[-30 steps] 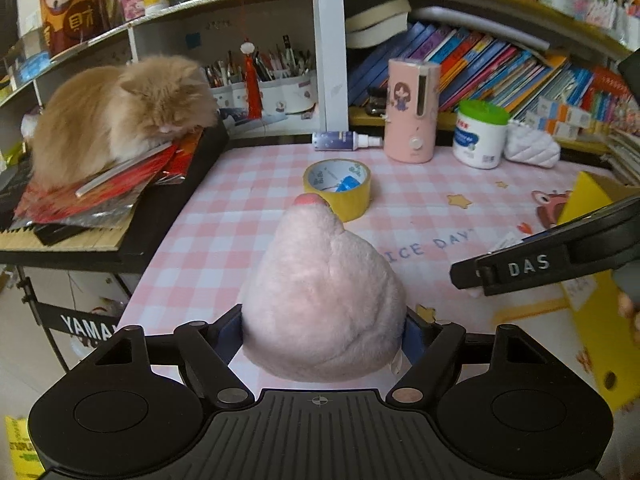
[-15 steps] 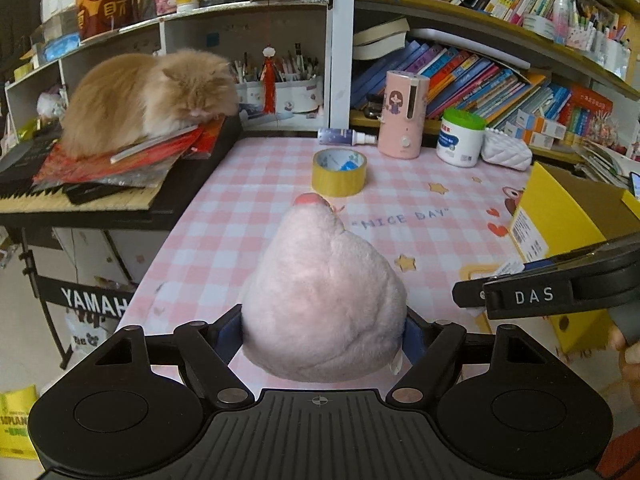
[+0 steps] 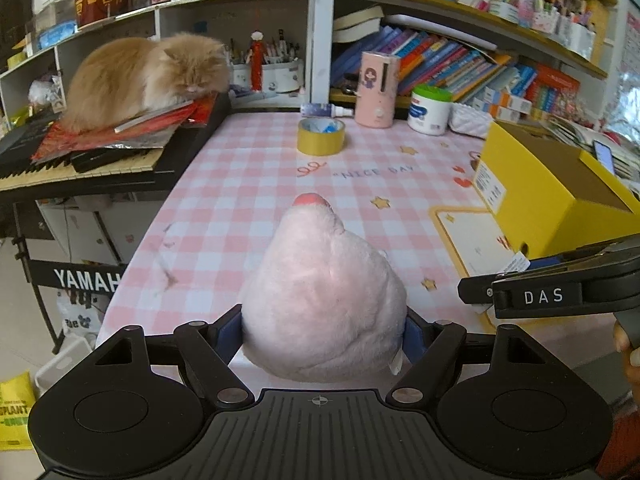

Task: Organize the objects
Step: 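Carry the medicine box and pink plush chick toward the yellow box with both grippers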

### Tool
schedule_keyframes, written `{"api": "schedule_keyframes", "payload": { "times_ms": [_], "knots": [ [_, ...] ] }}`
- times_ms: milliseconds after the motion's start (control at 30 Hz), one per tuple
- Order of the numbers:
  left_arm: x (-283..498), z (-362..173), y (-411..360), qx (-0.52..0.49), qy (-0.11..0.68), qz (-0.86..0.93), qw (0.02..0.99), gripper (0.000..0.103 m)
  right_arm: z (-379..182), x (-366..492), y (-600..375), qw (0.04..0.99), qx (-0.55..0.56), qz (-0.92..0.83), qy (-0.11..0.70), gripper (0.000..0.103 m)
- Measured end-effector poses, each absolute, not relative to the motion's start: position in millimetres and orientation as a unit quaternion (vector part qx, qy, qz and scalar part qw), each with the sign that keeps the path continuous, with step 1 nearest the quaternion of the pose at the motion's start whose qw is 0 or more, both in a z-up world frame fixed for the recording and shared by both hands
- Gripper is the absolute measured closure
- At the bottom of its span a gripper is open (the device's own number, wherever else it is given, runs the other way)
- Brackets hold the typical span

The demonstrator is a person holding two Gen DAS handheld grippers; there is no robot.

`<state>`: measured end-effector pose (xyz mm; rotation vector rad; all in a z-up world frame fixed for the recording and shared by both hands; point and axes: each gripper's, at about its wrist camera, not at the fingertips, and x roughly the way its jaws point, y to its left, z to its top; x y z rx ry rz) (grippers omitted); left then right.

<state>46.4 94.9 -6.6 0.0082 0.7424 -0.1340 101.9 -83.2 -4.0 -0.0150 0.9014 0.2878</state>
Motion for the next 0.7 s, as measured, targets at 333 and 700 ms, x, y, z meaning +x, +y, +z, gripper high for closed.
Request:
{"api": "schedule_keyframes", "payload": {
  "times_ms": [333,700],
  "knots": [
    [5.7,-7.0,89.9,0.034,0.367,-0.099,0.924,0.025,-8.9,50.5,-90.9,0.892,0.018,0.112,0.437,0.05],
    [-19.2,-12.4,72.6,0.048,0.375,-0.138,0.915,0.025,-18.8,4.9,-94.2,0.889,0.02,0.1,0.446,0.05]
  ]
}}
